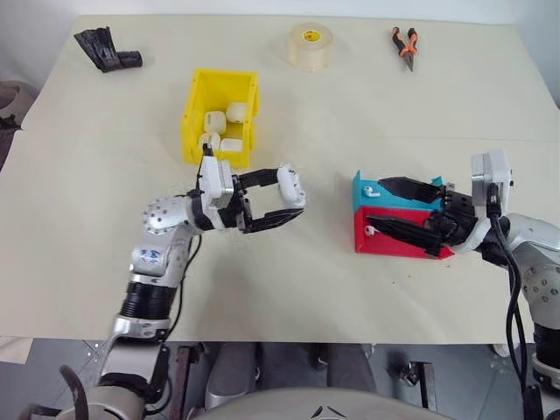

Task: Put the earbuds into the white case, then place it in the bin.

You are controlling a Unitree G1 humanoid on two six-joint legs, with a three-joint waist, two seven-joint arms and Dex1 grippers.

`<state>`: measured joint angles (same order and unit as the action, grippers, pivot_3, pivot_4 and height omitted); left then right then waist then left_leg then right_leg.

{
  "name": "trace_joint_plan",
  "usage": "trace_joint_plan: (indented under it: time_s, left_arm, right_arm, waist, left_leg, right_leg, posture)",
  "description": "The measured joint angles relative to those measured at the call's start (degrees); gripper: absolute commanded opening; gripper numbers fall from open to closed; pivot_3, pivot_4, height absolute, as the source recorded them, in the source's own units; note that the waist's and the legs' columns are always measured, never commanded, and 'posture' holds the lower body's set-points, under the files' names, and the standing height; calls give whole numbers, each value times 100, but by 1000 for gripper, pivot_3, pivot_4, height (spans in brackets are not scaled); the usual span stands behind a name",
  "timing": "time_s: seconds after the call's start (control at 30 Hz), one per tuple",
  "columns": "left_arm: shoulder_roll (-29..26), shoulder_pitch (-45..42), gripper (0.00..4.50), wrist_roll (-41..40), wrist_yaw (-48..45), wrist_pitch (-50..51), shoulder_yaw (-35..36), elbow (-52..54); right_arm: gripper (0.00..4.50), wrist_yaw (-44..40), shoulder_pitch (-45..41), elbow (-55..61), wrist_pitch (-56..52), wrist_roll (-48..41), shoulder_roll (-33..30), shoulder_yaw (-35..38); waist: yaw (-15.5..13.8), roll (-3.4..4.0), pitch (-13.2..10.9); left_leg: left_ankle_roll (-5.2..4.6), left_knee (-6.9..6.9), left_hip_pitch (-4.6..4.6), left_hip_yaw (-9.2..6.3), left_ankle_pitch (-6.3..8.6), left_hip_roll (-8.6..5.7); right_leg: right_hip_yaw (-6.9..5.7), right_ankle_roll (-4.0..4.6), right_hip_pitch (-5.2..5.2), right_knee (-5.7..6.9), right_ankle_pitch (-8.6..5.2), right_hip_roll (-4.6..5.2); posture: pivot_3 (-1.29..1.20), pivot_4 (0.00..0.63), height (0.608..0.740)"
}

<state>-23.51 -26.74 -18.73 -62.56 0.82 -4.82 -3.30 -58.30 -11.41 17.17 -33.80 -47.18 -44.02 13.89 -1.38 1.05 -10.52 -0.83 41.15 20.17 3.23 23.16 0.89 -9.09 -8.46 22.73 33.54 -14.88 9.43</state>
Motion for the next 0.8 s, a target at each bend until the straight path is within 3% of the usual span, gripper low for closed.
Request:
trace_joint_plan:
  time_s: [0.23,0.37,0.8]
  left_arm:
    - [-229,-358,2820,537,-7,354,-538,38]
    - [14,-626,2820,573,28,647,-840,99]
    - [188,-638,2820,633,57,618,-1113,213]
  right_arm:
    - [1417,-111,-505,157,128,467,-48,-626]
    - [29,-64,-970,493,94,561,272,-1276]
    - [29,39,-1251,447,-101,816,394,-1725]
  waist:
    - [-14,-2,-1]
    - [5,-2,-1]
    - [-3,-2,-1]
  left_leg:
    - [0,3,4,-4,0,0]
    - [1,2,4,-5,0,1]
    - [0,2,5,-5,0,0]
  right_leg:
    - [-2,0,0,0,0,0]
    - [-4,0,1,1,0,0]
    - [-5,0,1,0,0,0]
  posture:
    - [0,150,740]
    - [0,150,740]
    - [0,150,740]
